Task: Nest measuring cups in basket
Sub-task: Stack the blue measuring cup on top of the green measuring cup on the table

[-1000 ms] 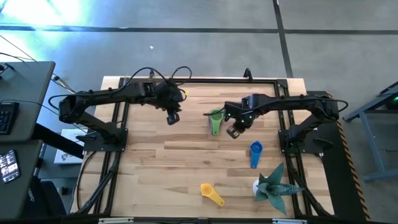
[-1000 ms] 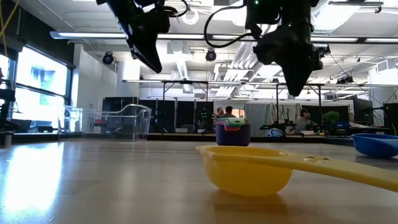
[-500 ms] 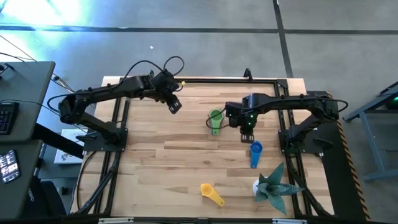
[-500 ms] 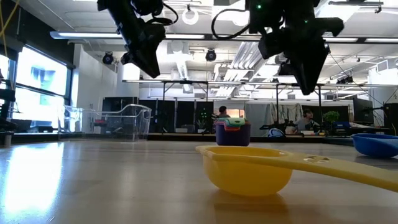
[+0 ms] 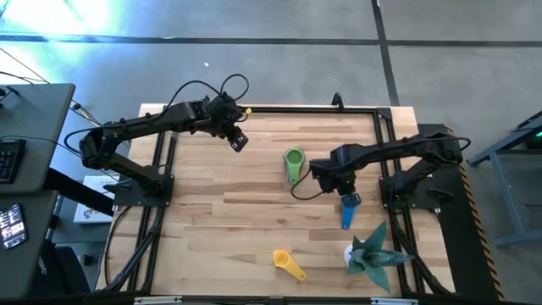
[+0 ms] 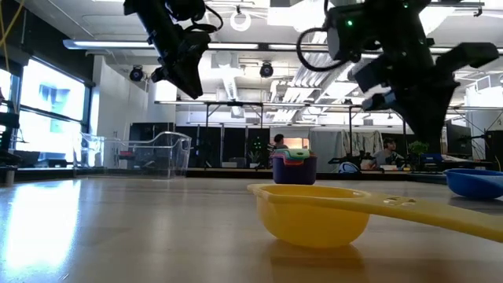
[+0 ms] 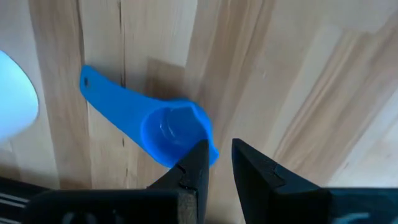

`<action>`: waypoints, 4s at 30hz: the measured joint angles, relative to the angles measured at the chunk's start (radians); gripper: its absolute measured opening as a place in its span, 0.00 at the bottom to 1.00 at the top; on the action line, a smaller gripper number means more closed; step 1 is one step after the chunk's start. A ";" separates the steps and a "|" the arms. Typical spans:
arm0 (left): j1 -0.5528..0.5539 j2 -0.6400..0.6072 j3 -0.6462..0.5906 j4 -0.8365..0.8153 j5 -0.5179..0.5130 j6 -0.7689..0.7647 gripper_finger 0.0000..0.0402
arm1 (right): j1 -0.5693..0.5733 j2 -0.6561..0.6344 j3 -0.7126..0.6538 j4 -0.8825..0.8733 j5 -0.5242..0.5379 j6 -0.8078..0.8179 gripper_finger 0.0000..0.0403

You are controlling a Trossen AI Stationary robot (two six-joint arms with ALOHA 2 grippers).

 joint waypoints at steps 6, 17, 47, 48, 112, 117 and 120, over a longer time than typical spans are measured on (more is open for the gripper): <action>0.000 0.000 0.000 0.000 0.000 -0.006 0.20 | 0.019 0.000 -0.067 0.037 -0.002 -0.011 0.15; 0.000 0.000 0.000 -0.001 -0.039 -0.007 0.20 | 0.039 0.000 -0.085 0.086 -0.025 -0.003 0.15; 0.000 0.000 0.000 -0.001 -0.041 -0.006 0.20 | 0.043 0.082 -0.084 0.112 0.001 -0.049 0.15; -0.001 0.000 0.000 -0.001 -0.041 -0.006 0.20 | 0.043 0.082 -0.084 0.113 0.001 -0.049 0.15; -0.001 0.000 0.000 0.003 -0.034 0.019 0.20 | -0.319 0.154 0.485 0.190 0.165 -0.396 0.00; -0.001 0.000 0.000 0.003 -0.034 0.019 0.20 | -0.331 0.154 0.495 0.293 0.158 -0.513 0.00; -0.001 0.000 0.000 0.003 -0.034 0.019 0.20 | -0.331 0.165 0.497 0.342 0.146 -0.594 0.00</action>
